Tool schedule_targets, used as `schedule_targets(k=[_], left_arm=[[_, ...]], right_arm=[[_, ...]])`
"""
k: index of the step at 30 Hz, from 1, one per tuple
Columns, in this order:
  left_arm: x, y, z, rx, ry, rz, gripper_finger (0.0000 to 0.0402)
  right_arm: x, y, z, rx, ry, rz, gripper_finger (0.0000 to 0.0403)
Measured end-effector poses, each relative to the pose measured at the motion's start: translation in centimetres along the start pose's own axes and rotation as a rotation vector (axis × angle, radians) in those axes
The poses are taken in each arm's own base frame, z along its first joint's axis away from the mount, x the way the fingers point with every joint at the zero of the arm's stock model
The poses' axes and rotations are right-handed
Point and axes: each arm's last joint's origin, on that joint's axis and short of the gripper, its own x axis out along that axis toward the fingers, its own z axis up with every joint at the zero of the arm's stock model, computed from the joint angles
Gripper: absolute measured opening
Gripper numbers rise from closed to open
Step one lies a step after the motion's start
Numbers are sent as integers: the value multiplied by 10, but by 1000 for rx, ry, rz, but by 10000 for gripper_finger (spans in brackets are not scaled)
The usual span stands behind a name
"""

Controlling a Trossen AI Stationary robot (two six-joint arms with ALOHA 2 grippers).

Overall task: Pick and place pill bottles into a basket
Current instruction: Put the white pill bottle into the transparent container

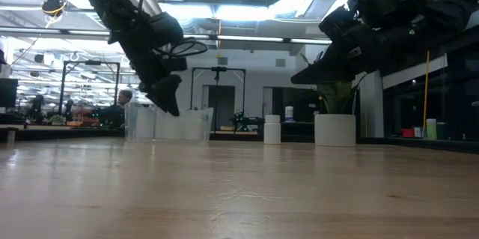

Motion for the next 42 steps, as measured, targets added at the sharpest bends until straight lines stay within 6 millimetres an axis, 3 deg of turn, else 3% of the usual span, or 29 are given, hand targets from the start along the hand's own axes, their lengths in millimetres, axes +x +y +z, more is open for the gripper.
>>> schedule_targets(k=[16, 27, 35, 42], left_arm=[[-7, 0, -4, -1, 32, -13, 184], [-40, 3, 5, -11, -95, -46, 184], [-67, 2, 9, 47, -207, -162, 182], [-107, -10, 10, 137, -359, -299, 125]], right_arm=[[0, 0, 0, -1, 0, 0, 5], [0, 0, 0, -3, 0, 0, 5], [0, 0, 0, -3, 2, 1, 5], [0, 0, 0, 11, 2, 1, 5]])
